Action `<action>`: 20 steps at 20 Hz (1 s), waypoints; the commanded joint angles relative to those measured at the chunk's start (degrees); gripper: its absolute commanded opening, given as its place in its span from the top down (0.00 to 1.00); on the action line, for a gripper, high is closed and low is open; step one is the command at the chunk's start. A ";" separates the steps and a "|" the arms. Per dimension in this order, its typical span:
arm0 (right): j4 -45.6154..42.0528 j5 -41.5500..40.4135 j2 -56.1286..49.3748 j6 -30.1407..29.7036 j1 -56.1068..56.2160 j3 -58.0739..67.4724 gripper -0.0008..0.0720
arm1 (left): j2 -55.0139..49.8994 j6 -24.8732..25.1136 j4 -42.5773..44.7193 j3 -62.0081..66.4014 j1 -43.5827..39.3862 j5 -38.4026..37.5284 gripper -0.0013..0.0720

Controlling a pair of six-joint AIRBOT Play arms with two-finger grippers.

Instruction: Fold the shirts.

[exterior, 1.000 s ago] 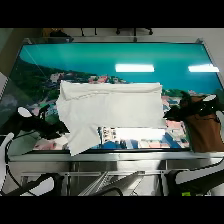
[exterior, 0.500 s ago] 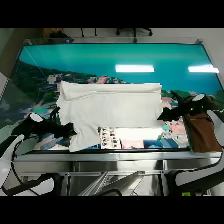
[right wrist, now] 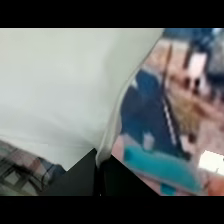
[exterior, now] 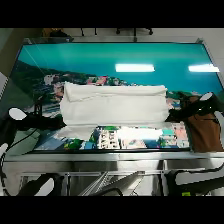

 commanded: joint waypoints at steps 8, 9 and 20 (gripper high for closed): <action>8.41 -15.52 1.55 -3.50 1.75 7.67 0.96 | -8.50 -0.85 2.51 19.17 -9.57 9.75 0.97; 8.85 -18.01 0.11 -3.72 2.78 9.70 0.96 | -12.41 -0.85 2.54 23.43 -10.25 10.19 0.97; 13.38 -29.88 -18.86 -3.74 6.56 27.12 0.96 | -44.61 -2.01 2.51 47.98 -10.56 8.96 0.97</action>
